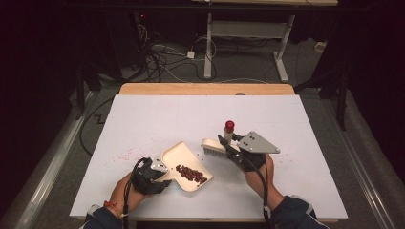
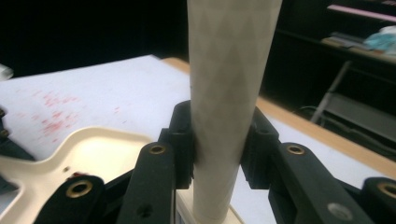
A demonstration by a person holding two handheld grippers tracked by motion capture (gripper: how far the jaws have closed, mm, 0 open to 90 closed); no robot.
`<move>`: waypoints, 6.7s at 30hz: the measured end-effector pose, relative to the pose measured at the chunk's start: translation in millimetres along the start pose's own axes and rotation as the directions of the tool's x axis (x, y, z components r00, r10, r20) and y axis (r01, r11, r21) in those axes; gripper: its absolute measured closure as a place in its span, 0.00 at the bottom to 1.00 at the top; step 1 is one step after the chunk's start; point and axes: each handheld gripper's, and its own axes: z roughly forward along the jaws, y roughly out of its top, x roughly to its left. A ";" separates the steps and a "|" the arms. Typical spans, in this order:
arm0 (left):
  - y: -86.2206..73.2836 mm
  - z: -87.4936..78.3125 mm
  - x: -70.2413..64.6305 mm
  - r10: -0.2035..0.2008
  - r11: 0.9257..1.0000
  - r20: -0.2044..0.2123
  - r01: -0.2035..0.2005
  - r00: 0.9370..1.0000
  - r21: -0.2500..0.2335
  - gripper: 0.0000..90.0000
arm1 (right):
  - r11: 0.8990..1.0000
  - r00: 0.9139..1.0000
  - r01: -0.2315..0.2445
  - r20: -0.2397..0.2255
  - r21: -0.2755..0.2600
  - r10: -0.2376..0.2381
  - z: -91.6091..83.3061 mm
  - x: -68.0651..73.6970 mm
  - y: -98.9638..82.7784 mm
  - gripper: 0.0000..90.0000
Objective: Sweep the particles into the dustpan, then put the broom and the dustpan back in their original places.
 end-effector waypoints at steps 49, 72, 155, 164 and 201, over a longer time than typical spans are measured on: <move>-1.9 1.8 12.0 -0.058 0.998 -0.012 0.058 0.998 -0.015 0.70 | 0.999 0.997 0.014 -0.078 -0.052 -0.018 -1.5 28.9 17.3 0.78; 5.9 7.8 10.3 -0.180 0.982 -0.057 0.177 0.982 -0.063 0.70 | 0.999 0.994 0.036 -0.100 -0.005 -0.037 6.5 56.6 12.2 0.78; -9.2 -2.1 38.5 -0.269 0.959 -0.086 0.259 0.959 -0.112 0.70 | 1.000 1.000 -0.021 -0.012 -0.008 0.021 -72.8 -42.4 18.9 0.78; -12.7 -3.0 46.0 -0.306 0.948 -0.105 0.293 0.946 -0.124 0.70 | 0.996 0.999 -0.053 -0.006 0.069 0.054 -102.9 -71.0 -1.4 0.78; -5.5 9.6 50.5 -0.483 0.867 -0.100 0.459 0.870 -0.196 0.54 | 0.959 0.993 -0.077 -0.060 0.273 0.097 -64.2 -128.8 -19.6 0.74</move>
